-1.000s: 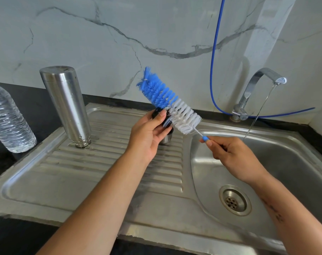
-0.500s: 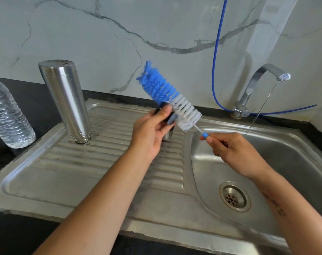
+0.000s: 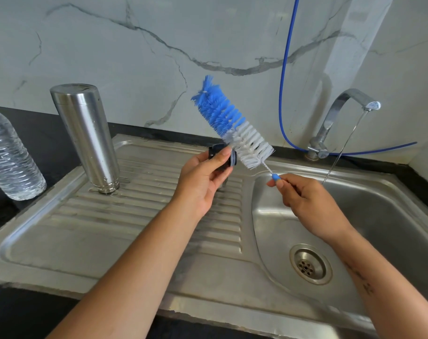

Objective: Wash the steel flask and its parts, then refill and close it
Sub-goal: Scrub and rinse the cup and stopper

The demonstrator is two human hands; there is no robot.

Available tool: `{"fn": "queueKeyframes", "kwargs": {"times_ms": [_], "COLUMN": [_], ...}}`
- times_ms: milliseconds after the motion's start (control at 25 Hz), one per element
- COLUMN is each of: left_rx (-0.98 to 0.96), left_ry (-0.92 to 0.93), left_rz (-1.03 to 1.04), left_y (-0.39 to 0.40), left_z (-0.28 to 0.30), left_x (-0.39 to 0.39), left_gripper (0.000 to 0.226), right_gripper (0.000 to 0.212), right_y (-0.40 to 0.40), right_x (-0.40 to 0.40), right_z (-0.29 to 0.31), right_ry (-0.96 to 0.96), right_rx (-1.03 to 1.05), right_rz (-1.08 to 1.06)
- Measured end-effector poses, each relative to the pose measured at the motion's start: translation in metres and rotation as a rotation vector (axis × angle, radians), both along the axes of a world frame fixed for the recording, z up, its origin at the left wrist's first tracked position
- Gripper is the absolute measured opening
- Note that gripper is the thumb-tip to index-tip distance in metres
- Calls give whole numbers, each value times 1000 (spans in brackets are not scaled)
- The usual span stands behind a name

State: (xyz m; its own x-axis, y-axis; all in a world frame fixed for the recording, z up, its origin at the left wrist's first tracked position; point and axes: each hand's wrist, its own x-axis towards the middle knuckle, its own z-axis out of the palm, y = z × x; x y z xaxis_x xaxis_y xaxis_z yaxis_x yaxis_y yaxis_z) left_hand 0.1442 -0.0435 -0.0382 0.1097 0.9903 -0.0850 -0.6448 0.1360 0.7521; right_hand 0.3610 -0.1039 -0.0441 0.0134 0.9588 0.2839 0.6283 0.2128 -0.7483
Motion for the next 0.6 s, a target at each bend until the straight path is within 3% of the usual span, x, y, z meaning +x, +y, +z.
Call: {"fn": "queueKeyframes", "kwargs": {"times_ms": [160, 400, 600], "left_rx": [-45, -4, 27], "left_ry": [-126, -251, -101], "left_rz": [6, 131, 40], "left_y": [2, 10, -2], "left_z": [-1, 3, -2], "left_x": [-2, -9, 6], "left_gripper": [32, 16, 13], "right_gripper": [22, 27, 21], "right_y": [-1, -3, -2], "right_x": [-6, -13, -15], "right_z": [1, 1, 7], "right_ry": [-8, -70, -15], "right_rx": [-15, -61, 2], "right_rz": [7, 48, 6]}}
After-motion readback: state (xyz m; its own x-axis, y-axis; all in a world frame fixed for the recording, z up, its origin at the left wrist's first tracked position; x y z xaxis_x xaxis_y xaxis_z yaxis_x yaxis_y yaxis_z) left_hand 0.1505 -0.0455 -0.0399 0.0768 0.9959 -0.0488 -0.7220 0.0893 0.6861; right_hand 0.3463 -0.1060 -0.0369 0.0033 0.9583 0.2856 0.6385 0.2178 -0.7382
